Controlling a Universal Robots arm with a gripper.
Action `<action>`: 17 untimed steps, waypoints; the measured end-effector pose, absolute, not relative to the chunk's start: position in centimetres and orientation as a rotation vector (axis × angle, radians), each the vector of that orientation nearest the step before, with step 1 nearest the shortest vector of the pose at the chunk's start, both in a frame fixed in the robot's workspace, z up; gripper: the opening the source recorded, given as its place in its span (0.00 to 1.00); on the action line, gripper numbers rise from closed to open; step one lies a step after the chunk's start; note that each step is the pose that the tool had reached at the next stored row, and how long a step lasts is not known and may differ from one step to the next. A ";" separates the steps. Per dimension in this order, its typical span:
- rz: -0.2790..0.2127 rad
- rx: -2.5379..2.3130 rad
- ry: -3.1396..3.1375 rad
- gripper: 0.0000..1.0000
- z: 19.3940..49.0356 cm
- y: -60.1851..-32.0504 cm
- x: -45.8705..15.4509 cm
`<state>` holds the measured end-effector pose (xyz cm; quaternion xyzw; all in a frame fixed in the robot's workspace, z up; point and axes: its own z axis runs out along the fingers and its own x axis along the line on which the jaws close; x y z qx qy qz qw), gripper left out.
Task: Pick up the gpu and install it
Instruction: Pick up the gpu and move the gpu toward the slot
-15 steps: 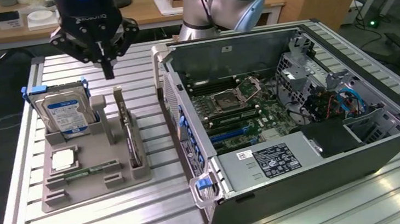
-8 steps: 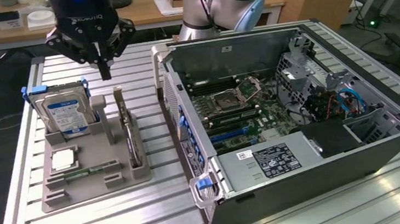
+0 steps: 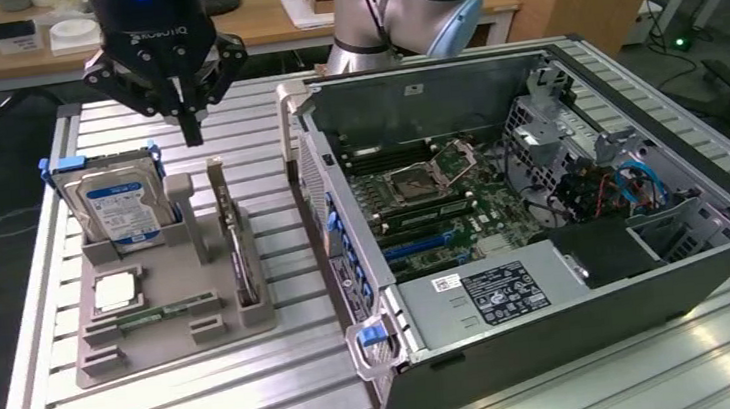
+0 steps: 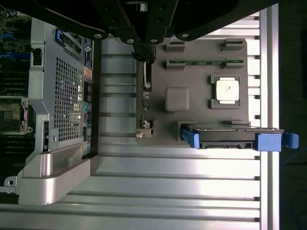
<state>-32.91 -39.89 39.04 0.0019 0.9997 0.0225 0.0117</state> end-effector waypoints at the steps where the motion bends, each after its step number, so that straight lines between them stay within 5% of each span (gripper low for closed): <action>1: 0.070 0.006 3.117 0.11 39.0 -39.9 -32.9; 3: 0.070 0.006 3.117 0.11 39.0 -39.9 -32.9; 12: 0.070 0.006 3.117 0.53 39.0 -39.9 -32.9; 17: 0.071 -0.015 3.118 0.65 39.0 -39.9 -32.9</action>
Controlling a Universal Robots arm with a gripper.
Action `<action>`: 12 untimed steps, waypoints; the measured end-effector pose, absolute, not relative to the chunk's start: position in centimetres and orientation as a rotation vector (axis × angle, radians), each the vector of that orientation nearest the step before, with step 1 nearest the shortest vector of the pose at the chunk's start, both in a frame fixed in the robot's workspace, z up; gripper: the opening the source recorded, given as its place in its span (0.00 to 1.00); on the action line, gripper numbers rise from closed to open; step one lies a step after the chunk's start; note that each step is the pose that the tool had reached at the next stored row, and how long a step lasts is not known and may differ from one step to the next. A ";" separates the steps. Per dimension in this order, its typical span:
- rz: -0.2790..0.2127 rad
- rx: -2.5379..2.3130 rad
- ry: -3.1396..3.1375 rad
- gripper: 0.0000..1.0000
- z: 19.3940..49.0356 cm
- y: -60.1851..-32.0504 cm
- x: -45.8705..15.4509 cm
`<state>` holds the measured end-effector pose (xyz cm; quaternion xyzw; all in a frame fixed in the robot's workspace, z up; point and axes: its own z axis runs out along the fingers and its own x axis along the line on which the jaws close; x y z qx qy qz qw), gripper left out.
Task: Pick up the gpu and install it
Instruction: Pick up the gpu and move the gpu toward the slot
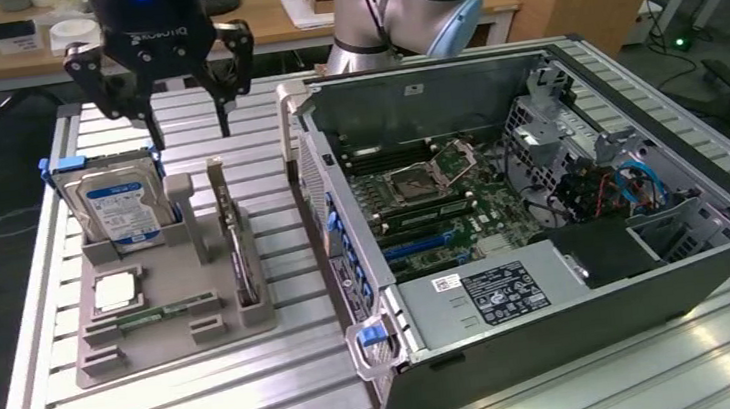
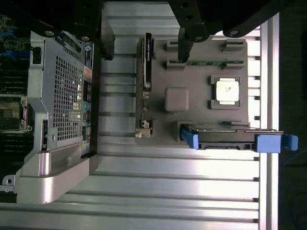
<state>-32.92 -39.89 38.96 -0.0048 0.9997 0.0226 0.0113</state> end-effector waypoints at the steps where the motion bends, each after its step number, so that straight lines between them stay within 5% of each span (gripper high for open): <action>1: 0.071 -0.029 3.118 0.65 38.9 -39.9 -32.9; 12: 0.072 -0.122 3.120 0.65 36.9 -40.0 -32.9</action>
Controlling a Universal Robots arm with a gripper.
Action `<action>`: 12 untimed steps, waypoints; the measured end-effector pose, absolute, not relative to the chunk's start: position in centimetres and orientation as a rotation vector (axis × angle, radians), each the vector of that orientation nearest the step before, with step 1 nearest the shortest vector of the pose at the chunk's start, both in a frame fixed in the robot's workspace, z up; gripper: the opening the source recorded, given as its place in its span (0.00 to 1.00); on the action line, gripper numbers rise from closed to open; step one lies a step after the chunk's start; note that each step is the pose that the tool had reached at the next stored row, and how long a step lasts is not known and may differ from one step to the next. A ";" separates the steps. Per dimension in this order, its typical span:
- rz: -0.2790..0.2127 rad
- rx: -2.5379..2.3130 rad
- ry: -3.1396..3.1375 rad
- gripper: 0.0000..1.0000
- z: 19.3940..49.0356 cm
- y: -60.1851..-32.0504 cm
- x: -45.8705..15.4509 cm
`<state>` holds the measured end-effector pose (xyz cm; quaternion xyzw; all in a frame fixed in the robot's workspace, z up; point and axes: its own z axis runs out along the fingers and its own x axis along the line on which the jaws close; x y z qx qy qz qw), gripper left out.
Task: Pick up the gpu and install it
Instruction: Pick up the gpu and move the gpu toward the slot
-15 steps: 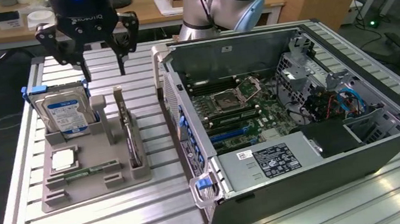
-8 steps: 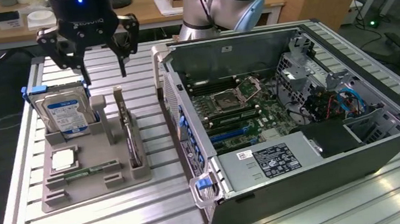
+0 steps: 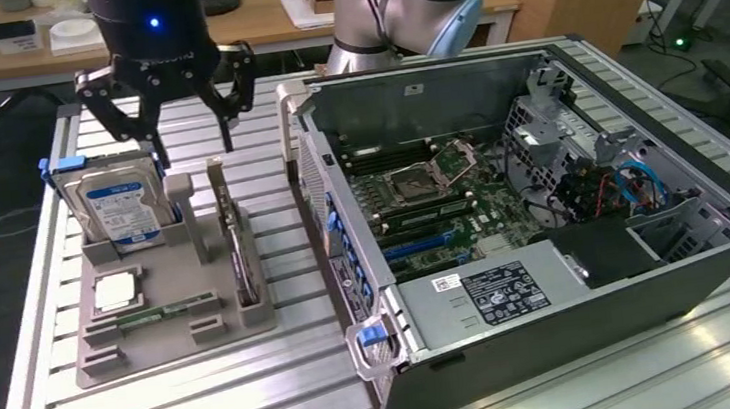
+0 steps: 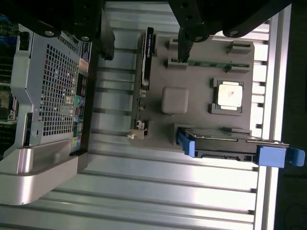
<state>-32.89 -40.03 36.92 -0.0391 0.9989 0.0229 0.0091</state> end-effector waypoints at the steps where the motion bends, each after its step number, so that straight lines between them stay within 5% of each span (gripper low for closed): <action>1: 0.072 -0.122 3.120 0.65 36.7 -40.0 -32.9; 12: 0.072 -0.123 3.120 0.65 34.7 -40.0 -32.9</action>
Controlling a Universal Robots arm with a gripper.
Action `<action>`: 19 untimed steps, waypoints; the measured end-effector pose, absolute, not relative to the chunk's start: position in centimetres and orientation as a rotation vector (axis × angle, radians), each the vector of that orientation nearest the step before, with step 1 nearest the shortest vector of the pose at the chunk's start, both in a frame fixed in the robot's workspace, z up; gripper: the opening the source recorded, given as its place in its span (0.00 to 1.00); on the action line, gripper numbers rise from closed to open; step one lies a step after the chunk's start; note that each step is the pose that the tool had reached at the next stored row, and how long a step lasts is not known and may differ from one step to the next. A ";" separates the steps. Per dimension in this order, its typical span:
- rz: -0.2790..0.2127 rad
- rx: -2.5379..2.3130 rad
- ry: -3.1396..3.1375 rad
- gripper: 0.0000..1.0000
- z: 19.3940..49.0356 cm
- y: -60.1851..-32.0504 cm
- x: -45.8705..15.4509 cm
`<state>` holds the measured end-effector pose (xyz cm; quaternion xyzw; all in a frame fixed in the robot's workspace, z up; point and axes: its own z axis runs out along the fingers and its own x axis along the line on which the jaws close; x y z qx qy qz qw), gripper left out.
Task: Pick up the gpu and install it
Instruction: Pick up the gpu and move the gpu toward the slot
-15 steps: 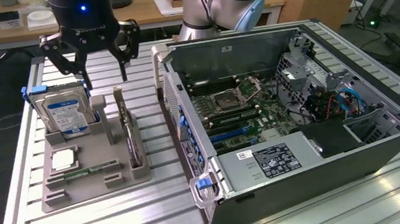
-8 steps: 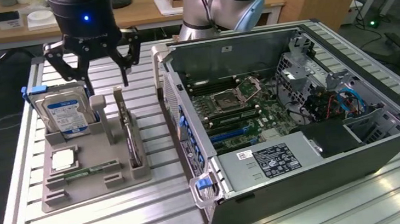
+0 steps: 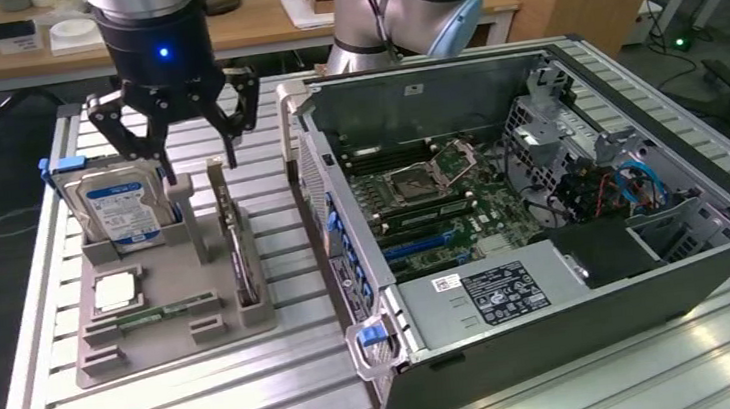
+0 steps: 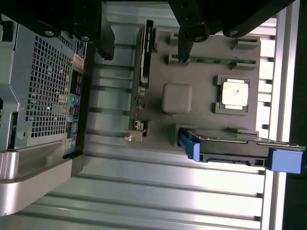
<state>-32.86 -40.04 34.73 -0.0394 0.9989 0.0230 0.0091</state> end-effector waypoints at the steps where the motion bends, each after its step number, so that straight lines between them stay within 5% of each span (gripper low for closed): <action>1: 0.072 -0.123 3.120 0.65 34.5 -40.0 -32.9; 19: 0.070 -0.123 3.120 0.65 31.4 -40.4 -32.9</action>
